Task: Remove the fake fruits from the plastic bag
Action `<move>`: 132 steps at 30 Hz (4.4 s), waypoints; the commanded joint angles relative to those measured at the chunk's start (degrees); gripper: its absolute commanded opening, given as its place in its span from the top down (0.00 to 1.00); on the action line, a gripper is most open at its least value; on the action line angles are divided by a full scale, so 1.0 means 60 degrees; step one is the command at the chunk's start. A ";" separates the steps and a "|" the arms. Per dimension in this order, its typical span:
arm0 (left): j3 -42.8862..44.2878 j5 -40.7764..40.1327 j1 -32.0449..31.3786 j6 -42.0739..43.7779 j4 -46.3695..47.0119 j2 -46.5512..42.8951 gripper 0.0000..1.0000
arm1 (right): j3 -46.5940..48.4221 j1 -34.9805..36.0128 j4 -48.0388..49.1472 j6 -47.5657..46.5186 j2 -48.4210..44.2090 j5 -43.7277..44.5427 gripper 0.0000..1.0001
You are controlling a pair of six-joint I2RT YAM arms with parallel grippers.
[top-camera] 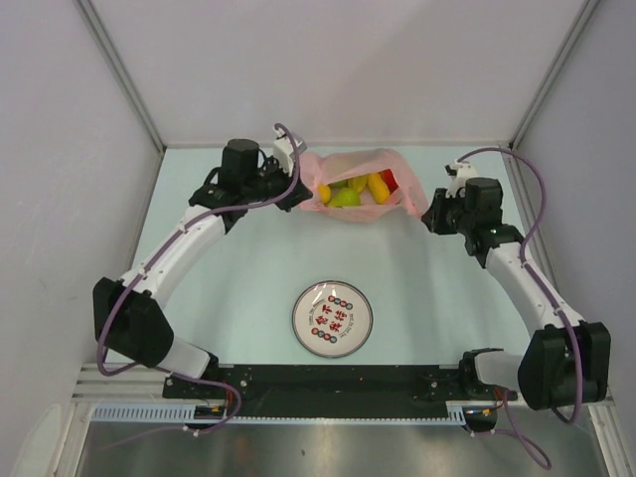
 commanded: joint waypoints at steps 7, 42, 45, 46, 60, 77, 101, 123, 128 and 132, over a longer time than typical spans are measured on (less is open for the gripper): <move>-0.0173 0.0051 -0.0026 -0.0044 -0.0037 -0.0992 1.00 | 0.1940 0.0867 0.0727 0.0098 -0.0910 -0.0850 0.41; -0.0846 0.0007 -0.0099 -0.1041 0.0666 -0.0597 1.00 | 0.3362 0.1367 0.3308 -0.1203 0.5185 0.1803 0.92; -0.0774 -0.0022 -0.0186 -0.1056 0.0682 -0.0538 1.00 | 0.3362 0.1688 0.3118 -0.1263 0.4821 0.0885 0.88; -0.0730 -0.0037 -0.0231 -0.1012 0.0653 -0.0524 1.00 | 0.3347 0.2197 0.3030 -0.1380 0.4645 0.0648 0.86; -0.0964 -0.0272 -0.0334 -0.0865 0.0198 -0.0860 1.00 | 0.1562 0.3272 -0.0981 -0.2303 0.1070 -0.3437 0.54; -0.0905 -0.0257 -0.0334 -0.1027 0.0184 -0.0904 1.00 | 0.0051 0.3945 -0.0003 -0.2436 0.3309 -0.3486 0.26; -0.1286 -0.0257 -0.0334 -0.1012 0.0638 -0.1036 1.00 | -0.0373 0.5147 -0.0954 -0.3284 0.3135 -0.0088 0.93; -0.1813 -0.0111 -0.0348 -0.1363 0.0696 -0.1051 0.99 | 0.3052 0.3783 0.0258 -0.2055 0.1767 -0.1309 0.52; -0.1726 -0.0125 -0.0348 -0.1422 0.0696 -0.1168 1.00 | 0.3537 0.3784 0.1489 -0.1864 0.3644 -0.0132 0.60; -0.1682 -0.0125 -0.0348 -0.1525 0.0769 -0.1241 1.00 | 0.3860 0.3769 0.1710 -0.2099 0.4759 0.0308 0.66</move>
